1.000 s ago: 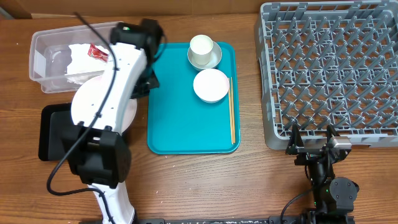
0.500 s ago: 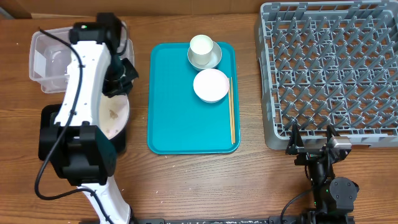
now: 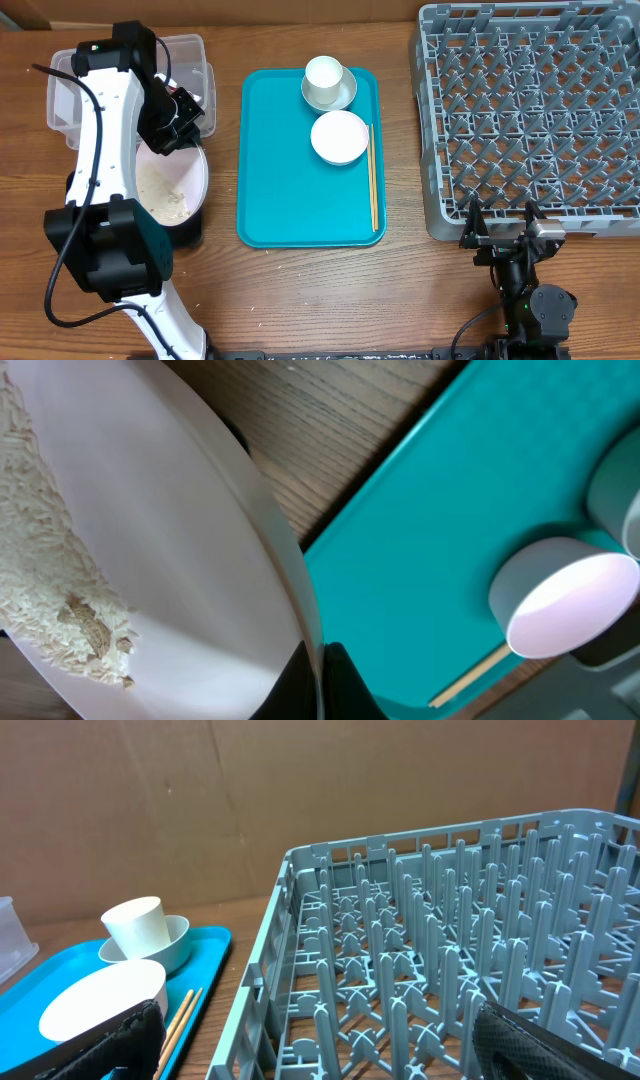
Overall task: Sort waste into correct bins and load items into the dishwasher
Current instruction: 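Tilt the plate with the left gripper to pour rice onto the black tray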
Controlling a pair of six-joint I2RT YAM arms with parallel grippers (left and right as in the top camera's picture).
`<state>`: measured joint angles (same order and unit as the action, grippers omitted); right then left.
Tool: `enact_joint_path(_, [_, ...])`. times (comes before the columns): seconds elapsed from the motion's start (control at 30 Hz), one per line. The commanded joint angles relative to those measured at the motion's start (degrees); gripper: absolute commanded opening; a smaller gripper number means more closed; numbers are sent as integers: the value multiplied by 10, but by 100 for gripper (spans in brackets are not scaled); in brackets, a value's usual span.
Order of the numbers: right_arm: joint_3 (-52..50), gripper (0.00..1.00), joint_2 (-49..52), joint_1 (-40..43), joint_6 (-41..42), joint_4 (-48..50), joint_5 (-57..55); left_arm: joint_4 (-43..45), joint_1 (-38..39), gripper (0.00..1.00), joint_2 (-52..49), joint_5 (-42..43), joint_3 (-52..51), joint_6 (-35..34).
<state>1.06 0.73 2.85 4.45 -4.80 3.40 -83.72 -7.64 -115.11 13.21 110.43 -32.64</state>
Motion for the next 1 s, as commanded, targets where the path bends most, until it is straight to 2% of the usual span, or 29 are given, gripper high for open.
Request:
enact_joint_path(0.0, [-6,100,-5,-3,0,2,-6,0,-18,5,12,39,10,14])
enact_joint_path(0.2, [-6,100,-5,-3,0,2,-6,0,-60,4,12,93,10,54])
enact_joint_path(0.37, [-6,100,-5,-3,0,2,-6,0,-93,4,12,169,10,89])
enact_joint_path(0.6, [-6,100,-5,-3,0,2,-6,-12,-139,4,12,214,5,119])
enact_joint_path(0.97, [-6,100,-5,-3,0,2,-6,10,-219,4,12,351,-78,196])
